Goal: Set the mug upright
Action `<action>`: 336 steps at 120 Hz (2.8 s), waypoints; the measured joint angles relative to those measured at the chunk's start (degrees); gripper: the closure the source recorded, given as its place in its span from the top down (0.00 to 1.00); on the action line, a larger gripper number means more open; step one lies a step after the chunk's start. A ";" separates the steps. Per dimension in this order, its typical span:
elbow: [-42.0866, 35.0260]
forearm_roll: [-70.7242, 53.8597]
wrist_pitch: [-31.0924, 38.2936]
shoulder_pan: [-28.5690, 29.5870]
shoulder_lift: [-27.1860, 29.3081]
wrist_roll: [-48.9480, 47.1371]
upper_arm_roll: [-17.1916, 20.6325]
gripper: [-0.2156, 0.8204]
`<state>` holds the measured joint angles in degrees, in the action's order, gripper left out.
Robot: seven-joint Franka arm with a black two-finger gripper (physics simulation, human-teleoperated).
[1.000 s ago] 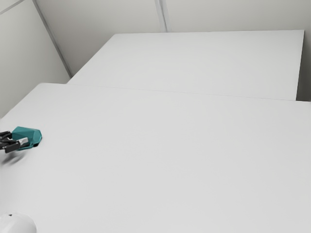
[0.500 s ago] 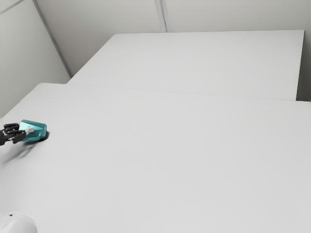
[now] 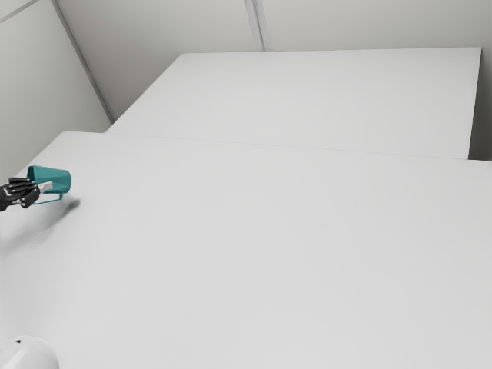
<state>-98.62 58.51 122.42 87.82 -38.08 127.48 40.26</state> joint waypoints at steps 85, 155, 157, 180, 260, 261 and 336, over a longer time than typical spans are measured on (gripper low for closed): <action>-11.18 -40.68 12.95 -59.84 29.88 -42.34 -24.60 0.03; -26.90 -52.21 8.15 -67.54 41.19 -95.31 -18.96 0.04; -27.01 -52.21 7.93 -67.29 41.37 -96.44 -18.81 0.04; -29.54 -52.21 5.82 -64.47 42.80 -107.81 -17.76 0.04; -29.69 -55.52 4.38 -64.52 37.97 -128.97 -14.51 0.04; -29.68 -55.52 4.37 -64.57 37.90 -129.12 -14.56 0.04; -29.46 -56.32 4.08 -65.06 36.79 -136.45 -14.44 0.51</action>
<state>-128.08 2.19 126.50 22.75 -1.28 -8.97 25.82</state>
